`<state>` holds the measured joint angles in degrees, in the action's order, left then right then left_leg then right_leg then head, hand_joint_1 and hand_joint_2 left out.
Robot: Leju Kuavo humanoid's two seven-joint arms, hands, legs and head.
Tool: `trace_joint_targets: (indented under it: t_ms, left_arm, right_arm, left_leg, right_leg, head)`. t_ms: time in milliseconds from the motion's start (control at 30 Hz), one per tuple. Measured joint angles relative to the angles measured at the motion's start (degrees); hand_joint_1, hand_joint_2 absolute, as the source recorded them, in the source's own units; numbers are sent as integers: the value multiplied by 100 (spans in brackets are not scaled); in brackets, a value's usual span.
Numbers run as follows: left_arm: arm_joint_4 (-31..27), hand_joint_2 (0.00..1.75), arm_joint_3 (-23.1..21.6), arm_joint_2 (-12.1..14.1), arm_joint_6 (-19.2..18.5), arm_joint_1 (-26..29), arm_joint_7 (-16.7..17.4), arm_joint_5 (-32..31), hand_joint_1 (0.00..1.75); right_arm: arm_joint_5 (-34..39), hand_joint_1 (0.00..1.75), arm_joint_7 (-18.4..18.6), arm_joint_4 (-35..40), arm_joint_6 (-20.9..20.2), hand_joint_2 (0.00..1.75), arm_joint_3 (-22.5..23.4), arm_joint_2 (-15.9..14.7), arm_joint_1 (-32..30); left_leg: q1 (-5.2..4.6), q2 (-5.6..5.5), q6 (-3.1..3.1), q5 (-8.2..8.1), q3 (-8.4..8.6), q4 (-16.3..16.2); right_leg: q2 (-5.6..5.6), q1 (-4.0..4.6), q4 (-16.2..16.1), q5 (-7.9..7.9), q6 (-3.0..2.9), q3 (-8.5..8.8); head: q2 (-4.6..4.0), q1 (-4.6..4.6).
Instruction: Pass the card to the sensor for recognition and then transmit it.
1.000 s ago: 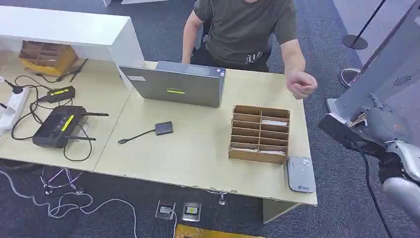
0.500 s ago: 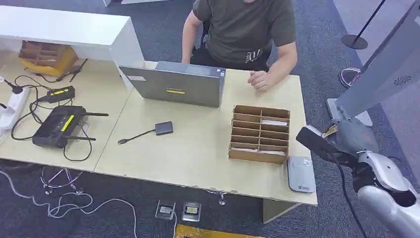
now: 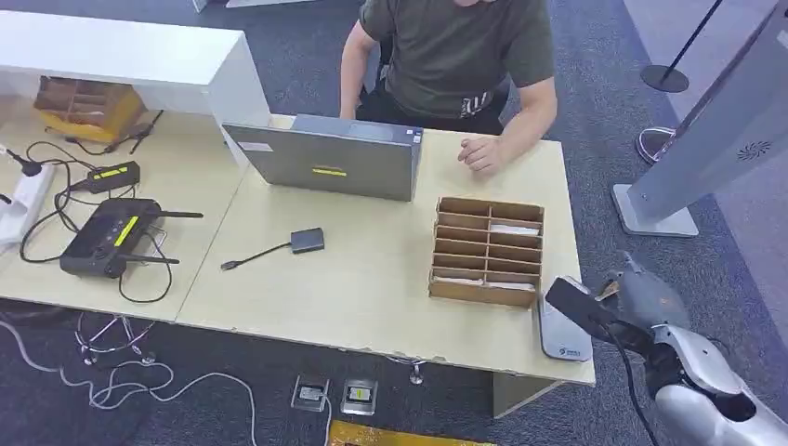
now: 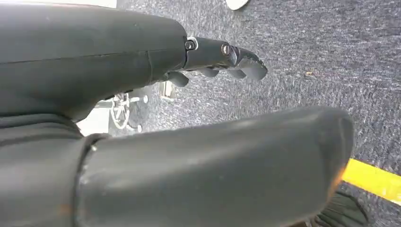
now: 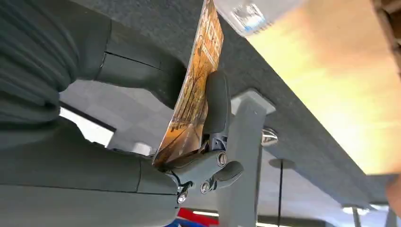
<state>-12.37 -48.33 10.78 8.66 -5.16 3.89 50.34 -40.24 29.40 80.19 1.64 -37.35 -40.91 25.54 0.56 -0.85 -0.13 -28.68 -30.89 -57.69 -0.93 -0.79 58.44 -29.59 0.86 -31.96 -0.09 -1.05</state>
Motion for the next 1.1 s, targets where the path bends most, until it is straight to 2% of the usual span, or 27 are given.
trace_joint_targets:
  t_ms: [200, 433, 733, 1100]
  left_arm:
    - [0, 0, -7, 0, 74, -3, 0, 100, 0]
    - [0, 0, -7, -2, 74, -14, -186, 100, 0]
    - [0, 0, -13, 37, 9, -24, -199, 118, 0]
    - [0, 0, -39, 61, 13, -23, -125, 135, 0]
  right_arm:
    - [53, 175, 4, 98, -26, 175, 68, -59, -301]
    - [66, 175, -57, 101, -28, 175, -28, -11, -366]
    - [280, 175, -140, 22, 197, 175, -310, 140, -126]
    - [555, 175, -103, -503, 431, 175, -629, 286, 47]
  left_leg:
    - [1, 1, -1, 1, 2, 0]
    - [2, 1, -2, 2, 1, 1]
    - [2, 1, -2, 2, 0, 1]
    - [1, 1, -2, 2, -1, 1]
  right_leg:
    - [1, 1, 1, 0, 0, 0]
    - [2, 2, 3, 0, 0, 2]
    - [0, 2, 3, 0, 0, 1]
    - [0, 1, 3, 0, 0, 1]
  head:
    - [0, 2]
    - [0, 2]
    - [0, 2]
    - [0, 0]
